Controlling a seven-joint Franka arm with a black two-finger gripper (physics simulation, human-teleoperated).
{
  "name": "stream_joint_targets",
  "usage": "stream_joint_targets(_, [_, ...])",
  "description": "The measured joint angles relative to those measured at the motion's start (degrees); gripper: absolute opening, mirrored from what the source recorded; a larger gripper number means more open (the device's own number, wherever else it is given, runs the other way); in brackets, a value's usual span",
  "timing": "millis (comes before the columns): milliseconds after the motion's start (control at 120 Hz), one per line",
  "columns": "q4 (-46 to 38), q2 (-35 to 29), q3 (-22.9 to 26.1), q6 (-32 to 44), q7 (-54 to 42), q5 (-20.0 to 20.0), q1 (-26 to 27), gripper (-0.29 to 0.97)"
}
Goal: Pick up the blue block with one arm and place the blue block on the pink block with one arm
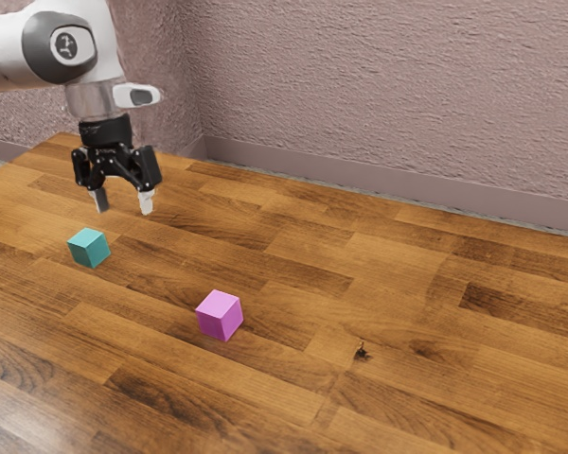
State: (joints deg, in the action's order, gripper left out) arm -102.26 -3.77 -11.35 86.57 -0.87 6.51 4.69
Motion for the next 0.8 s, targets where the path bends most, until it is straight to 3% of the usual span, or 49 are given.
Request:
stream_joint_targets(83, [-1.8,-1.4,-0.1,3.9,-0.3,-1.5,-2.0,0.68])
stream_joint_targets(208, [-3.8,1.8,0.2,12.2,-1.7,-5.7,-5.3,0.68])
stream_joint_targets(342, [-11.0,3.5,13.0,24.3,-5.6,-7.6,-24.9,0.68])
stream_joint_targets(425, [-15.4,3.5,23.5,31.1,-8.6,-7.9,-39.7,0.68])
stream_joint_targets(508, [-17.0,5.4,27.4,37.3,-12.0,-7.8,-47.7,0.68])
stream_joint_targets(592, [-17.1,9.0,28.1,43.4,-15.5,-7.8,-51.3,0.68])
stream_joint_targets(800, [-6.9,23.2,28.2,53.9,-23.9,-7.8,-51.2,0.68])
